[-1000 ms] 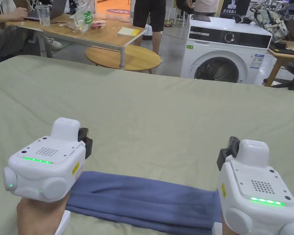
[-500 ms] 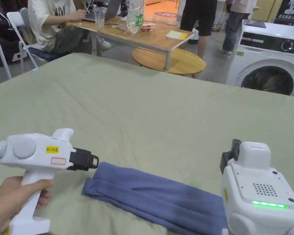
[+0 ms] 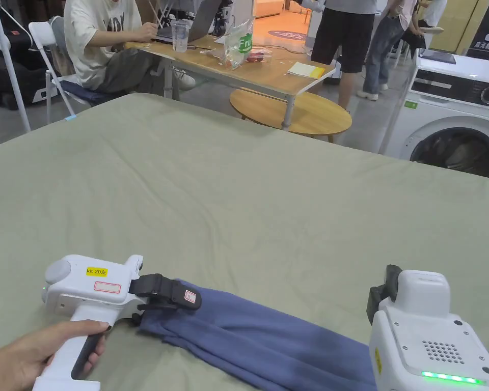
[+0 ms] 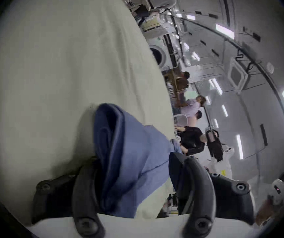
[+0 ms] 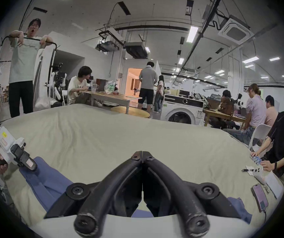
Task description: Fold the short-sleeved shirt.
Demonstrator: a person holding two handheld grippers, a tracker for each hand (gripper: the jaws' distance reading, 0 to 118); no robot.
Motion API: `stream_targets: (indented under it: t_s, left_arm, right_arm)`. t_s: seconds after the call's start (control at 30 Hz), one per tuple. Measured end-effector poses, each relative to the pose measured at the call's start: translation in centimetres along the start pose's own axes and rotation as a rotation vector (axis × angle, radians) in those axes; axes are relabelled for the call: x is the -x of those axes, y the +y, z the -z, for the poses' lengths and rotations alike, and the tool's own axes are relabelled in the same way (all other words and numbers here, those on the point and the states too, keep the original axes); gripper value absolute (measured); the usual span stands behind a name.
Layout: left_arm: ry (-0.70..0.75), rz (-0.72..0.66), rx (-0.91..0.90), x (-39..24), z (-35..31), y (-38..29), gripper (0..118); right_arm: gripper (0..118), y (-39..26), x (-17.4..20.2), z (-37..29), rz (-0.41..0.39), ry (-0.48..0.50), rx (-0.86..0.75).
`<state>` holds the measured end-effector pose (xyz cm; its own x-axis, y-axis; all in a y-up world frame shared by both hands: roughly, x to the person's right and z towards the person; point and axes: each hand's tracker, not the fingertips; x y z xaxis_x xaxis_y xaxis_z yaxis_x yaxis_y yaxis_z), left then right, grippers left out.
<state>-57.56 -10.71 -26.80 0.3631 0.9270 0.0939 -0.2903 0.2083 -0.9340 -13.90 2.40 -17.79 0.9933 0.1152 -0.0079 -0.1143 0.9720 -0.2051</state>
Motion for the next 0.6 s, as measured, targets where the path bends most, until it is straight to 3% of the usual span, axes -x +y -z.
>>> stream_targets:
  t_s: [0.03, 0.1, 0.13, 0.2, 0.6]
  left_arm:
    - [-0.027, 0.001, -0.008, -0.3, 0.3, -0.1, 23]
    - [0.120, 0.002, -0.025, -0.1, 0.4, -0.4, 10]
    - [0.192, 0.013, -0.030, 0.0, 0.3, -0.6, 8]
    - [0.114, 0.028, -0.058, -0.4, -0.1, -1.2, 7]
    - [0.240, 0.126, -0.181, -6.5, -7.2, -0.9, 5]
  right_arm:
    - [0, 0.0, -0.2, 0.0, 0.000, -0.005, 0.004]
    - [0, -0.1, -0.6, -0.1, -0.001, -0.008, 0.008]
    - [0, -0.1, -0.7, -0.1, -0.004, -0.011, 0.011]
    - [0, -0.1, -1.1, -0.2, -0.009, -0.013, 0.011]
    - [0, 0.3, -1.8, 0.3, 0.002, -0.010, 0.012]
